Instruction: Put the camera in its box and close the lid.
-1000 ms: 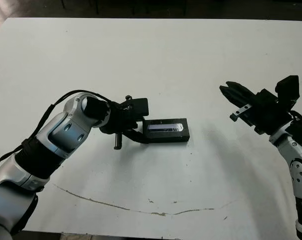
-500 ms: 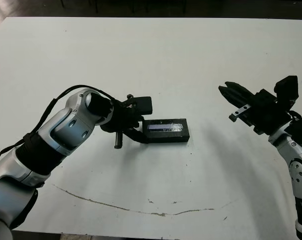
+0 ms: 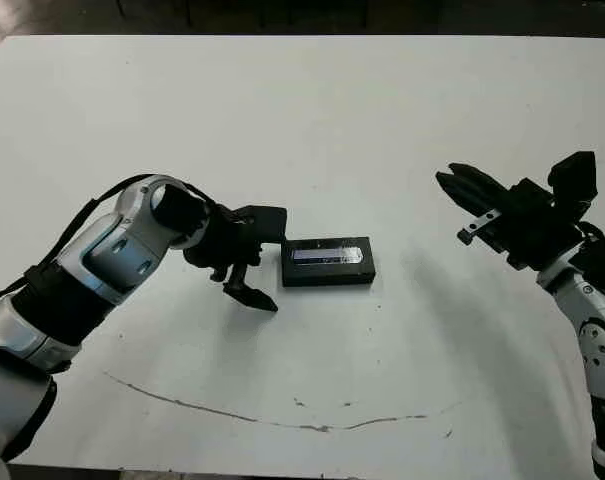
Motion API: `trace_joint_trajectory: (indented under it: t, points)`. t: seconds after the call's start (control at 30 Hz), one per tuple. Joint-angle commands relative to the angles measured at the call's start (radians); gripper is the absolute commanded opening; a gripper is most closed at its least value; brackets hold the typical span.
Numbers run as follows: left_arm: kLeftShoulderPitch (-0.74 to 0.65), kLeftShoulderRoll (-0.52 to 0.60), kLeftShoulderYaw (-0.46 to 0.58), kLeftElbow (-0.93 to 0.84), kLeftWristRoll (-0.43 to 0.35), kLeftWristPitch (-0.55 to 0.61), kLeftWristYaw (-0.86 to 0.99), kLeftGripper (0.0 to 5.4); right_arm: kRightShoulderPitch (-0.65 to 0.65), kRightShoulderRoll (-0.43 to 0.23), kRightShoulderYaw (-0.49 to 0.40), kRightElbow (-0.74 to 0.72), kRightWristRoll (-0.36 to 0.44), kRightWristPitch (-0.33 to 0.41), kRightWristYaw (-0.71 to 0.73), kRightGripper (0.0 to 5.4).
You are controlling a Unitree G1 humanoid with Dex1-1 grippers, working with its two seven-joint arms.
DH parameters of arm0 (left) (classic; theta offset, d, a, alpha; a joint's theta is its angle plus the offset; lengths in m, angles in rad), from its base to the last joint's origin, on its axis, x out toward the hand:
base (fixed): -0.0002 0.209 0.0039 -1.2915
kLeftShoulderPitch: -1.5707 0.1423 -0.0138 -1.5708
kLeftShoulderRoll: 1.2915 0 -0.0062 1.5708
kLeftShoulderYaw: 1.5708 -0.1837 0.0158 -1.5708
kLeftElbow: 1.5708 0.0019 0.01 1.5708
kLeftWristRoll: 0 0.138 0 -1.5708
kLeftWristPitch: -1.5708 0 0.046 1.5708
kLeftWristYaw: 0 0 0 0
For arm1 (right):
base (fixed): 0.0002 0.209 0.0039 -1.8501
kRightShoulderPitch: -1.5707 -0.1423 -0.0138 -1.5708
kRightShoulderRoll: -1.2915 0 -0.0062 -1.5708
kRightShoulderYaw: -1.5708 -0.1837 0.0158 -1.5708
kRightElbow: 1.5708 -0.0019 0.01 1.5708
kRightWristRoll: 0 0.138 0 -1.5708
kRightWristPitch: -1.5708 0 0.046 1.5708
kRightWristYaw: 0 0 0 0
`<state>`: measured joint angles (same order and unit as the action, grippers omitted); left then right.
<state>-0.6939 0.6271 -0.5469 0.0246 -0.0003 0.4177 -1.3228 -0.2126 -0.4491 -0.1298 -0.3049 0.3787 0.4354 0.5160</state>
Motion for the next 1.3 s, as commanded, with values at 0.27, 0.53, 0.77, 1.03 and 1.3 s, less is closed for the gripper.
trace_joint_trajectory:
  t: [0.27,0.53,0.77,1.03,1.3]
  points:
    - [0.223,0.165,0.233,-0.037,-0.005,-0.107,0.149,5.39,-0.002,0.003,0.005,0.028,0.014,0.011,0.013,0.00]
    - [0.423,-0.171,0.587,-0.311,-0.100,0.089,0.749,4.55,-0.011,0.016,0.010,0.043,0.021,0.008,0.003,0.00]
    - [0.474,-0.445,0.535,-0.500,-0.160,0.082,0.999,2.82,-0.011,0.031,0.008,0.050,0.018,0.000,-0.009,0.00]
    - [0.489,-0.602,0.327,-0.551,-0.148,0.257,1.148,0.93,-0.003,0.047,0.014,0.046,0.004,-0.018,-0.023,0.00]
    - [0.523,-0.597,0.139,-0.433,-0.078,0.227,1.156,0.02,0.023,0.036,0.013,0.027,-0.022,-0.041,-0.026,0.00]
